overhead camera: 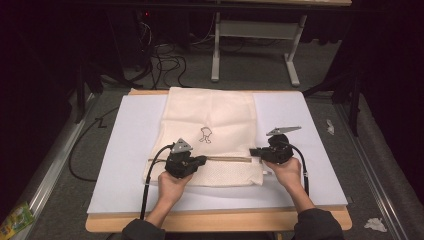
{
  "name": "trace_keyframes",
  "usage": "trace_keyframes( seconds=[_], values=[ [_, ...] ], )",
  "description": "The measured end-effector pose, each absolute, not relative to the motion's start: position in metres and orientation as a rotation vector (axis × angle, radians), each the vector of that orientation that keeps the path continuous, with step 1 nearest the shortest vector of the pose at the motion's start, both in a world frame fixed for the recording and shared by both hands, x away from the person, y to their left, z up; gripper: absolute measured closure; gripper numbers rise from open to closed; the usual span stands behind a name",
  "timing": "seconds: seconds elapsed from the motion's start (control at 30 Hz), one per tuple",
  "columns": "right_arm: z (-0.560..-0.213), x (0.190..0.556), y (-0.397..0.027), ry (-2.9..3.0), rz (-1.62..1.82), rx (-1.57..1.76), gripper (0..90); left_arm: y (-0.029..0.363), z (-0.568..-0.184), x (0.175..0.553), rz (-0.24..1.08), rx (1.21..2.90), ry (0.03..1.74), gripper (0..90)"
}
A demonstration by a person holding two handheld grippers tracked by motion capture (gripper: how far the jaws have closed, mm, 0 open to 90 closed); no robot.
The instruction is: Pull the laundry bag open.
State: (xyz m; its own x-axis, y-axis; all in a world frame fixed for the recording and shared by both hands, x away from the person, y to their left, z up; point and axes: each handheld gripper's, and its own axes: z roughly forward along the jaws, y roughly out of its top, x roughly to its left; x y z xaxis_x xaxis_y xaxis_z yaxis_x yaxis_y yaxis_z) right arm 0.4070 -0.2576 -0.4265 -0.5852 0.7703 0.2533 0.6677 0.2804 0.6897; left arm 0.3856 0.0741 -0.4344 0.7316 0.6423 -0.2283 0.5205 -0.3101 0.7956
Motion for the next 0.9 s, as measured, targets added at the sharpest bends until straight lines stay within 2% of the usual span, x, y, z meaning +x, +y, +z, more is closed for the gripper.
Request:
trace_keyframes(
  seconds=[0.9],
  values=[
    [-0.4267, 0.4082, -0.2584, 2.409, 1.19, 1.373, 88.9, 0.0837, -0.4329, 0.3852, 0.168, 1.964, 0.899, 87.0]
  ],
)
